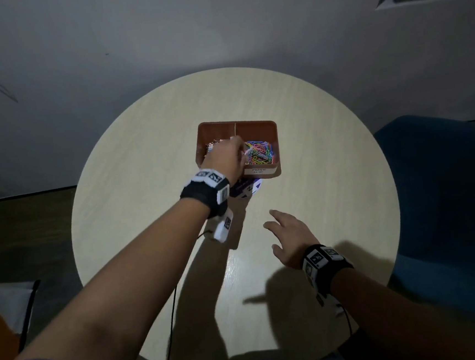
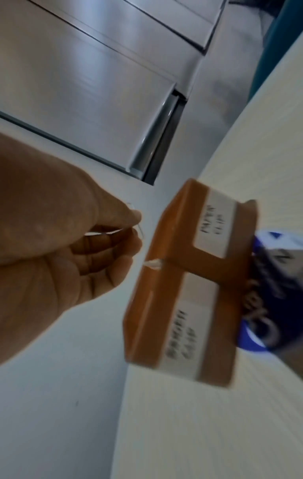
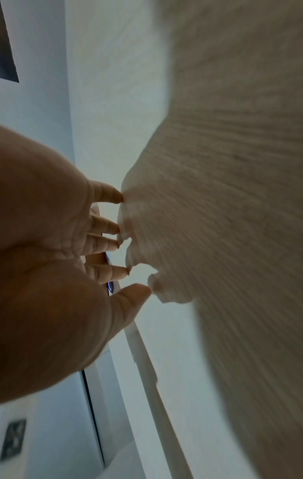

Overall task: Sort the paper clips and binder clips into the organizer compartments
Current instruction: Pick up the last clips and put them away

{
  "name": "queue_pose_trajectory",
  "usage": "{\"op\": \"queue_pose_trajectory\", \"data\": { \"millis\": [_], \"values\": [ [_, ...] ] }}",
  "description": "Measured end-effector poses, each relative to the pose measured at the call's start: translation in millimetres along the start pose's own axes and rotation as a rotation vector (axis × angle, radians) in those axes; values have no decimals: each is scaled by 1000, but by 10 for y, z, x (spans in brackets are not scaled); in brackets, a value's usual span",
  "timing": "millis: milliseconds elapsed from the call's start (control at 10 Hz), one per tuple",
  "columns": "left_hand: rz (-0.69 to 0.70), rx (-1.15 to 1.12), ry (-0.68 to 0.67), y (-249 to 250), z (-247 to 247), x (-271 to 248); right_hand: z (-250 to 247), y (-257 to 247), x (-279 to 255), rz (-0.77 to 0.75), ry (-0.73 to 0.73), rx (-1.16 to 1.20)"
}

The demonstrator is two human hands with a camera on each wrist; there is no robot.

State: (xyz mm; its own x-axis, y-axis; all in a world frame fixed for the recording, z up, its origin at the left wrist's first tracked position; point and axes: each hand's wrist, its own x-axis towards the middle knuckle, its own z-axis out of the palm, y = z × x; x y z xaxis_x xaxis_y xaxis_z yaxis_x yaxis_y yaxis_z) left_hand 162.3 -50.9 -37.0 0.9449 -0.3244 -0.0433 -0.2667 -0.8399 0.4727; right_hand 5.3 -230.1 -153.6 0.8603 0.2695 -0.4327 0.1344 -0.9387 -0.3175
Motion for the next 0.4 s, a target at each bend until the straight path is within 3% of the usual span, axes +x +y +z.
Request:
{"op": "queue_pose_trajectory", "data": {
  "millis": [200, 400],
  "values": [
    [-20, 103, -23, -37, 17, 11, -53, 129, -64, -42, -24, 40],
    [-168, 245, -255, -299, 464, -885, -64, 55, -67, -23, 4, -8]
  ]
}}
